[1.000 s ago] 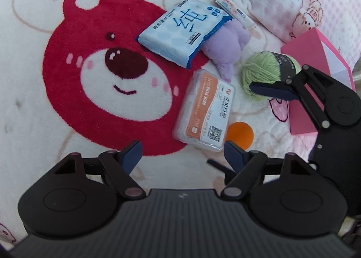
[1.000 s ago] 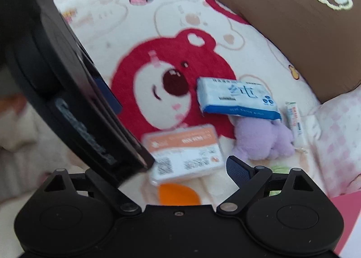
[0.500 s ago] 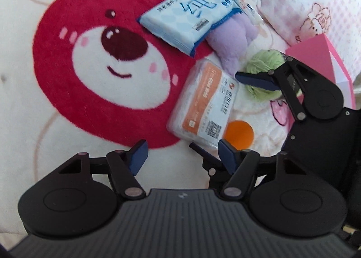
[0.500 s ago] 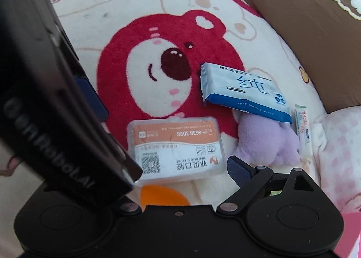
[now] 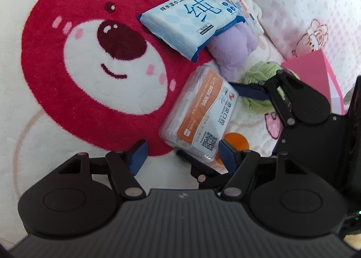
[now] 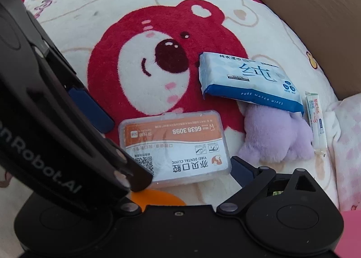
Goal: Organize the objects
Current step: 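Move the left gripper down onto the white-and-orange floss box, then close the left gripper on the floss box and lift it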
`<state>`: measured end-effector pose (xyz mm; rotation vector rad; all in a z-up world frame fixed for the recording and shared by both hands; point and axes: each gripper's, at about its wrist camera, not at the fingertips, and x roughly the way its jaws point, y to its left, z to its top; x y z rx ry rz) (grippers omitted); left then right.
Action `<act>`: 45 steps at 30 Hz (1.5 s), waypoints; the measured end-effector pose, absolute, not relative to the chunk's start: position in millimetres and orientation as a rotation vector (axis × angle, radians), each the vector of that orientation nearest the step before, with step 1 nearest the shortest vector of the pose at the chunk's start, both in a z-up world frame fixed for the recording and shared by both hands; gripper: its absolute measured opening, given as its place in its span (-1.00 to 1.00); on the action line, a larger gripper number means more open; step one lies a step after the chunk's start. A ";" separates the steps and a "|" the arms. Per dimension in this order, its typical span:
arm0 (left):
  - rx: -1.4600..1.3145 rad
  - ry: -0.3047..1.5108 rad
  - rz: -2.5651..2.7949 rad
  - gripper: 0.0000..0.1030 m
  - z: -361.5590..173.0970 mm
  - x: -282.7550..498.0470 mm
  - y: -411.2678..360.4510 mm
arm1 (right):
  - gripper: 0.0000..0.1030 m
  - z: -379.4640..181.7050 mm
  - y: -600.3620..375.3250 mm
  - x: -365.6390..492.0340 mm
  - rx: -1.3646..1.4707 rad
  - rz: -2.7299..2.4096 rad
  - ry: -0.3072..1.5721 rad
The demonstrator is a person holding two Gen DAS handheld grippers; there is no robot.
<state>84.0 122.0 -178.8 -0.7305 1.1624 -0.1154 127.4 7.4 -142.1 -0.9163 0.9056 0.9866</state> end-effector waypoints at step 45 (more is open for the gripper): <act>-0.768 1.151 -0.022 -0.39 -164.6 84.4 165.7 | 0.80 -129.3 12.5 123.0 -0.327 0.779 1.062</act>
